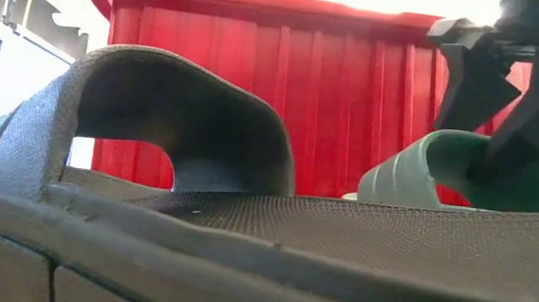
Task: Pick and place slides into bin
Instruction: Put the green slipper into the red bin
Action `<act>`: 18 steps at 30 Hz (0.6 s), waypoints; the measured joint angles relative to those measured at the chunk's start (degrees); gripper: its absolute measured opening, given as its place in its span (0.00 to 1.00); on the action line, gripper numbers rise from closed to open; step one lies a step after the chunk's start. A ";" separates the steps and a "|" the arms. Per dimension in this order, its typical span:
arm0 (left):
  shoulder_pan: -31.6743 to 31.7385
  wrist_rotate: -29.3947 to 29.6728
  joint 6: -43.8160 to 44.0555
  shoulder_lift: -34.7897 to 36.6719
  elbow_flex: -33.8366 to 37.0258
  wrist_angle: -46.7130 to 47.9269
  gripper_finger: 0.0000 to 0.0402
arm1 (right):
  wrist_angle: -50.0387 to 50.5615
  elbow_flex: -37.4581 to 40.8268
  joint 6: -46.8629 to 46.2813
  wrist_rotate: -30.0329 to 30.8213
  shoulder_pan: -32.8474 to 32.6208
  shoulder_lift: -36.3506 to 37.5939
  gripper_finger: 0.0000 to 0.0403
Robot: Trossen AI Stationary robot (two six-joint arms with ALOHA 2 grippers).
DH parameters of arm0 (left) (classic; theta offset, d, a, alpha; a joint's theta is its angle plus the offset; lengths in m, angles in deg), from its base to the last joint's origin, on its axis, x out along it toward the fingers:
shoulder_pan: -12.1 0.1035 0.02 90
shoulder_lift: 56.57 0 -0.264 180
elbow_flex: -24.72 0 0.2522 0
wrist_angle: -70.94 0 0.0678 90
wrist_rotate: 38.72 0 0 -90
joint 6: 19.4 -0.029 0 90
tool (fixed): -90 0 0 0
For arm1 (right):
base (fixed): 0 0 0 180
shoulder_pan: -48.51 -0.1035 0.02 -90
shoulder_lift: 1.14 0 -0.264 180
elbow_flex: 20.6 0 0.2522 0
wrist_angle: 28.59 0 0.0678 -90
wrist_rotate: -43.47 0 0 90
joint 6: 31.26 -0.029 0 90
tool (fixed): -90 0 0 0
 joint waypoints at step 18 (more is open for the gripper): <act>0.00 2.89 0.13 0.02 0.00 -1.67 0.12 | -1.22 -2.96 -3.26 -21.29 4.78 -0.02 0.04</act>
